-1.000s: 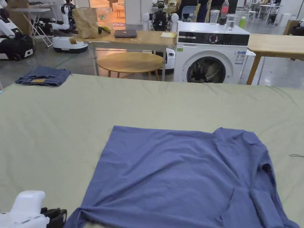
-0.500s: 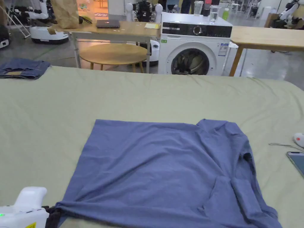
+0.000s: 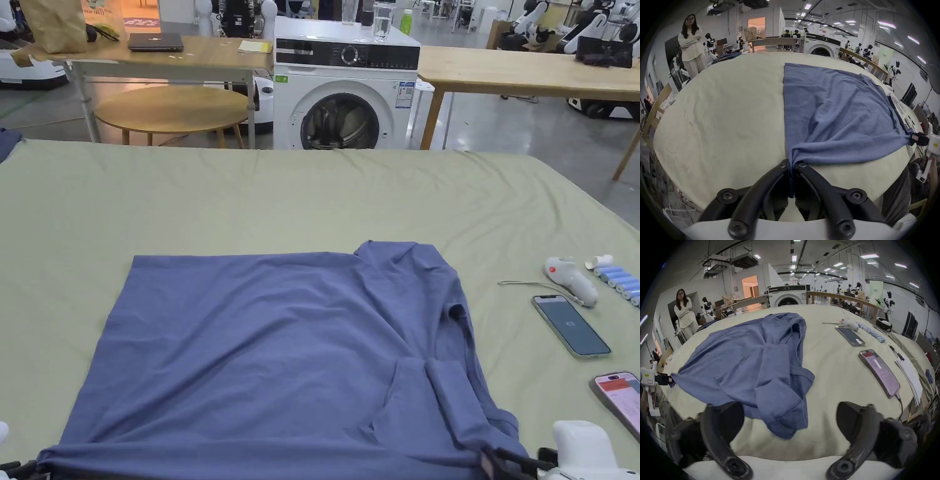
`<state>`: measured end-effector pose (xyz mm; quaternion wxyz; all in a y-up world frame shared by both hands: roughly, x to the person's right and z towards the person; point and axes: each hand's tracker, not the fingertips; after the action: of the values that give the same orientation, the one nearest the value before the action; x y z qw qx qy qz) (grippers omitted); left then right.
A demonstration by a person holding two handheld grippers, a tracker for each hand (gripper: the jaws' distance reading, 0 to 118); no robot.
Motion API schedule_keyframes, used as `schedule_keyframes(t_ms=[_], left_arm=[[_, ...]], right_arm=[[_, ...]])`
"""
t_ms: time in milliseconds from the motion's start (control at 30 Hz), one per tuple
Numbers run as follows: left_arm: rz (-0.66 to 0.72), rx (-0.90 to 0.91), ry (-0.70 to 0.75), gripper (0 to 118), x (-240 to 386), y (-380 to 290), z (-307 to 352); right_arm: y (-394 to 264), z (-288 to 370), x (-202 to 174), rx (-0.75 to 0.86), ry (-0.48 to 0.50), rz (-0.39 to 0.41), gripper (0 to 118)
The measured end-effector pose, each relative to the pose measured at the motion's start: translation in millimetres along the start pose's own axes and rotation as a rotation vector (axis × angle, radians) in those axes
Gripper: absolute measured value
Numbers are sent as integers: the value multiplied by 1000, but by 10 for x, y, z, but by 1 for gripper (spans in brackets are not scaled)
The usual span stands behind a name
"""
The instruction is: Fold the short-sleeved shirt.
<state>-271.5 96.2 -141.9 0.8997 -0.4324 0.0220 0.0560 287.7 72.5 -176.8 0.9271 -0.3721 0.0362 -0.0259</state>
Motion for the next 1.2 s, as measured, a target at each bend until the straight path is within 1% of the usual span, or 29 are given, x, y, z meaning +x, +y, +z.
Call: schedule_keyframes(t_ms=[33,67,100,167,233,333,500,700,867,967,1200], left_arm=[[1,-1,-1,0,-5,0,1],[0,-3,-1,0,-7,-1,4],[-2,-3,0,0,-14,-3,13],[-1,-6,-4,0,-27,3,23],[-1,0,-4,0,-35,23,45],[-8,7,-13,0,-36,91,97],[-30,30,-25,0,-63,336,157],[-64,42,-47,0,-97,870,53],[-77,26,-79,0,-198,1395,-278],[-80,10,-89,0,-185,1696,-537],[-98,-82,-76,0,-139,2003,-1201]], right_arm=[[6,-17,19,0,-10,6,15],[-25,-7,22,4,-33,10,7],[-35,14,43,17,-36,5,3],[-18,68,138,-11,-1,-26,3],[-34,129,178,9,-18,-32,3],[24,194,188,26,-11,-41,3],[312,235,95,69,-9,-7,3],[923,66,64,114,-9,43,3],[1478,-273,42,119,-11,59,3],[1755,-586,14,97,-17,73,3],[2008,-1355,-73,-10,-51,106,3]])
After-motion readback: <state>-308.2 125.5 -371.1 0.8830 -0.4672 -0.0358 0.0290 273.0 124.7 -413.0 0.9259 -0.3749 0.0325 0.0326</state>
